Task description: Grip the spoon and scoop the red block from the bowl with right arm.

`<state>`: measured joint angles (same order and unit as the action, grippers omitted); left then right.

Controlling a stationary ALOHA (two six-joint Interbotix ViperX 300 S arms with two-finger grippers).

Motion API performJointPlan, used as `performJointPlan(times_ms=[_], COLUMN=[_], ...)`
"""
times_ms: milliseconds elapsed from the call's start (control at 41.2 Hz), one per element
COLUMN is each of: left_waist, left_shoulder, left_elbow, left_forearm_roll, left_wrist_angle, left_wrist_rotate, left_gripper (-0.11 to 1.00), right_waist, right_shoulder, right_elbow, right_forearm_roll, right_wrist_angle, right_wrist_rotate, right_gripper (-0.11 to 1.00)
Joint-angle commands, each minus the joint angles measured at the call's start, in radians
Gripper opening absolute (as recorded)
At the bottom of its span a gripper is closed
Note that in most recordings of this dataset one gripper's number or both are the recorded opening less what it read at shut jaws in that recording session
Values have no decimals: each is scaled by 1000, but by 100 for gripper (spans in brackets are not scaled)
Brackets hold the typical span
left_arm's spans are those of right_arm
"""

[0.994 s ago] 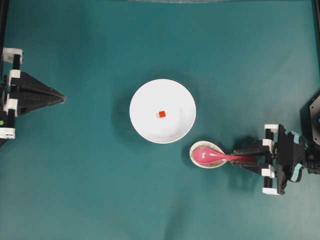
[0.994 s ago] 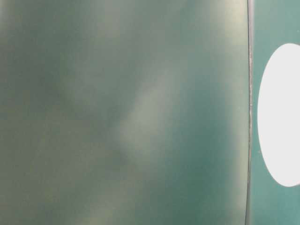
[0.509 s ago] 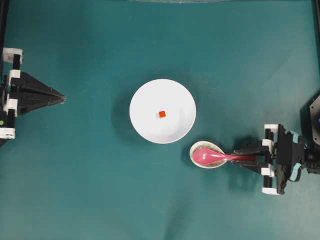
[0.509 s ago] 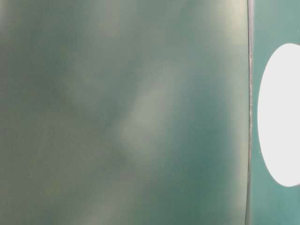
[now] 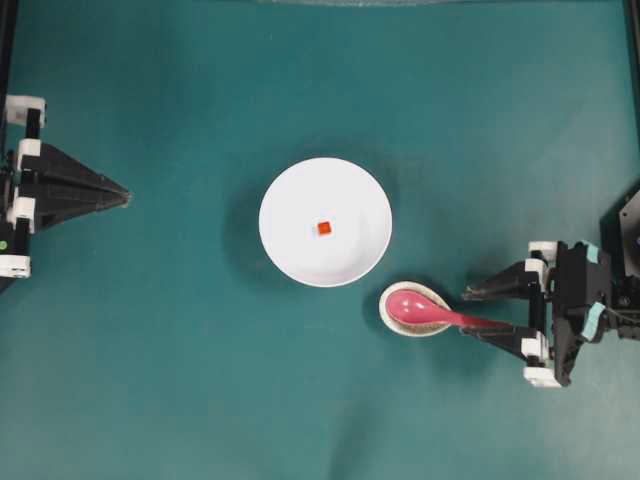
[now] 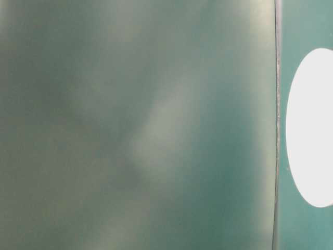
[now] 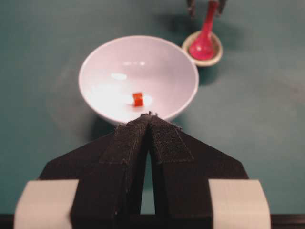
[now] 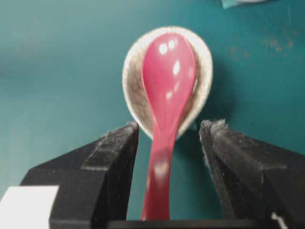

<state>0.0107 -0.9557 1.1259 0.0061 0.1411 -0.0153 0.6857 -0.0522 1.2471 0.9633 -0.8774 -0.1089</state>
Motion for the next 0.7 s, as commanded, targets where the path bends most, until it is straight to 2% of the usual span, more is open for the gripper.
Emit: performJointPlan(times_ms=[0,242,461,679], left_waist=[2,2,2,2], left_shoulder=[6,6,5,8], left_elbow=[-17,-17,-17,-15], left_forearm_roll=[2,2,2,2], left_wrist_angle=[-6,-11,-12,-14], left_wrist_rotate=[0,0,0,0], left_gripper=[0,0,0,0], right_waist=[-3,-3,3,34], right_shoulder=[-20,17,98,160], right_elbow=[-17,-31,-58,-66], right_forearm_roll=[2,9,14,51], right_wrist_angle=[-25,-91,-101,-126], right_wrist_rotate=[5,8,17,44], right_gripper=[58,58,58,58])
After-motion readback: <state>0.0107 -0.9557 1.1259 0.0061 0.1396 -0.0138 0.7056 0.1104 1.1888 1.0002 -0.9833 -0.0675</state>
